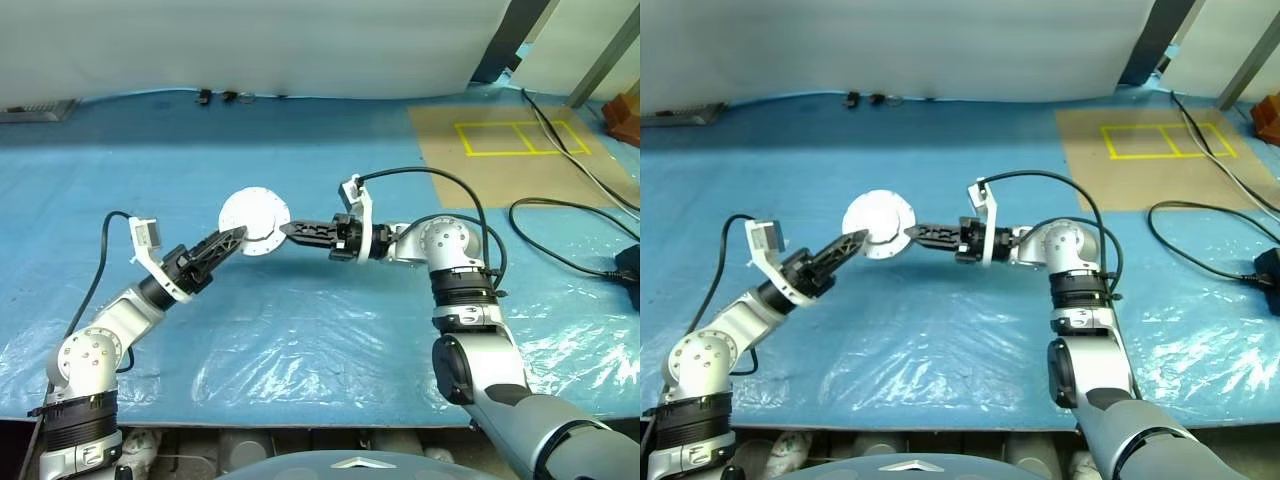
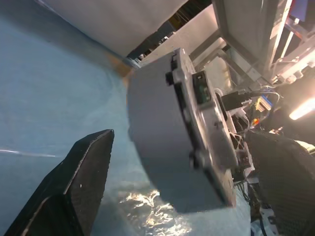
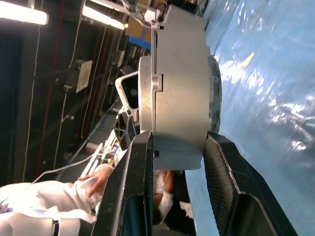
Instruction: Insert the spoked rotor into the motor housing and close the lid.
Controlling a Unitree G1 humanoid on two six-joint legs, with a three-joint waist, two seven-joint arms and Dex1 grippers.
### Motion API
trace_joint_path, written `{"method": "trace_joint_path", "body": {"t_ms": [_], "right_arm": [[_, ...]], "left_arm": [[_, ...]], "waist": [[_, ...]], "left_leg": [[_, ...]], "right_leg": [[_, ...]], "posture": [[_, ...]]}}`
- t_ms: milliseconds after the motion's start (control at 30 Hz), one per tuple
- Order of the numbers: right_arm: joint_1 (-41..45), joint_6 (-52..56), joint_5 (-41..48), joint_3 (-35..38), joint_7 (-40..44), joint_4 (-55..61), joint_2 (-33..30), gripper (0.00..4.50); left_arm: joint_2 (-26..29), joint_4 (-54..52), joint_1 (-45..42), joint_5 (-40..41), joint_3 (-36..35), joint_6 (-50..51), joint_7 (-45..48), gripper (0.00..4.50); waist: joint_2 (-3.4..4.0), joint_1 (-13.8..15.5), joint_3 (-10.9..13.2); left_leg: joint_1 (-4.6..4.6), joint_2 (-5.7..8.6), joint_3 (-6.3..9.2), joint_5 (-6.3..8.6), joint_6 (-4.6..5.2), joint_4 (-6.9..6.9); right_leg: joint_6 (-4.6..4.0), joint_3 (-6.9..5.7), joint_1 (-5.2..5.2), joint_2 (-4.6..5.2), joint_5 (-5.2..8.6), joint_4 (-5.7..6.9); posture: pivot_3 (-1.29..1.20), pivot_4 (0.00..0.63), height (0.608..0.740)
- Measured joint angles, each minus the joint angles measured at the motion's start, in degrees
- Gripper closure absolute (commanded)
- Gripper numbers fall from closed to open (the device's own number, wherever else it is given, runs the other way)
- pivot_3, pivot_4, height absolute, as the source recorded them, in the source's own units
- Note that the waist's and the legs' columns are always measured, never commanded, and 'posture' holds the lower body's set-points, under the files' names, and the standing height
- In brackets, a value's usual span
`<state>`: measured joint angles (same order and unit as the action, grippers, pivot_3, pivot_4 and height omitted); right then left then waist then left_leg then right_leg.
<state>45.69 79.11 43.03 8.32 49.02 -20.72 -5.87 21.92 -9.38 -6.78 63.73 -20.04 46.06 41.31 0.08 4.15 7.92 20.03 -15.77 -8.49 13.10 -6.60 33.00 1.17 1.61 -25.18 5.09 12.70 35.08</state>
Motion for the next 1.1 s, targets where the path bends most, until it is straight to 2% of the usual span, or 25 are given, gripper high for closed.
{"method": "trace_joint_path", "body": {"t_ms": [233, 400, 500, 600, 633, 1033, 1067, 1100], "right_arm": [[0.0, 0.0, 0.0, -0.1, -0.1, 0.0, -0.6, 3.37], [0.0, 0.0, 0.1, -0.1, -0.2, 0.0, -0.6, 3.37], [0.0, 0.0, 0.3, -0.1, -0.2, 0.0, -0.7, 3.37], [-0.1, 0.0, 0.8, 0.0, -0.1, 0.0, -0.9, 3.37], [-0.2, -0.1, 1.0, 0.1, -0.1, 0.0, -0.9, 3.37], [-1.0, -3.4, 1.6, 0.8, -1.5, 1.2, -0.5, 3.37], [-1.5, -4.4, 1.3, 0.6, -2.0, 1.8, -0.2, 2.69], [-1.6, -4.9, 0.8, 0.2, -2.8, 1.8, -0.1, 2.43]], "left_arm": [[-0.7, -0.2, -0.1, 0.2, 0.3, 0.0, -0.9, 0.05], [-5.0, -0.1, -2.5, 0.8, 1.7, 0.2, -4.4, 0.05], [-6.2, -0.1, -3.1, 1.3, 2.0, 0.5, -6.8, 0.64], [-6.6, 0.1, -3.3, 3.2, 1.4, 0.8, -8.5, 1.51], [-6.6, 0.0, -3.5, 3.9, 1.2, 1.0, -9.0, 1.64], [-7.7, -0.1, -5.5, 8.0, 1.6, 1.4, -15.6, 1.79], [-7.9, -0.2, -5.5, 7.9, 1.7, 1.3, -16.3, 1.8], [-7.9, -0.4, -5.5, 7.6, 1.8, 1.2, -17.0, 1.83]], "waist": [[-0.06, 0.5, 0.0], [-0.08, 0.8, 0.0], [-0.09, 0.9, 0.0], [-0.1, 1.0, 0.0], [-0.1, 1.1, 0.0], [-0.13, 1.2, 0.0], [-0.13, 1.2, 0.0], [-0.13, 1.2, 0.0]], "left_leg": [[-0.01, 0.0, 0.01, 0.0, 0.0, 0.15], [0.0, 0.0, 0.02, 0.0, 0.0, 0.28], [0.0, 0.0, 0.01, 0.0, 0.0, 0.28], [0.03, 0.0, 0.02, 0.0, 0.0, 0.28], [0.03, 0.01, 0.02, 0.0, 0.0, 0.28], [0.03, 0.01, 0.02, 0.0, 0.0, 0.3], [0.03, 0.01, 0.02, 0.0, 0.0, 0.29], [0.03, 0.01, 0.02, 0.0, 0.0, 0.3]], "right_leg": [[0.0, 0.01, 0.01, 0.03, 0.0, 0.28], [-0.01, 0.05, 0.01, 0.04, 0.0, 0.46], [-0.01, 0.08, 0.01, 0.02, 0.0, 0.49], [-0.01, 0.07, 0.0, 0.02, 0.0, 0.47], [-0.01, 0.07, 0.01, 0.02, 0.0, 0.46], [0.0, 0.07, 0.01, 0.03, 0.0, 0.48], [0.0, 0.07, 0.01, 0.02, 0.0, 0.47], [0.0, 0.08, 0.01, 0.02, 0.0, 0.47]], "posture": [[0.0, 0.15, 0.74], [0.0, 0.15, 0.74], [0.0, 0.15, 0.74], [0.0, 0.15, 0.74], [0.0, 0.15, 0.74], [0.0, 0.15, 0.74], [0.0, 0.15, 0.74], [0.0, 0.15, 0.74]]}}
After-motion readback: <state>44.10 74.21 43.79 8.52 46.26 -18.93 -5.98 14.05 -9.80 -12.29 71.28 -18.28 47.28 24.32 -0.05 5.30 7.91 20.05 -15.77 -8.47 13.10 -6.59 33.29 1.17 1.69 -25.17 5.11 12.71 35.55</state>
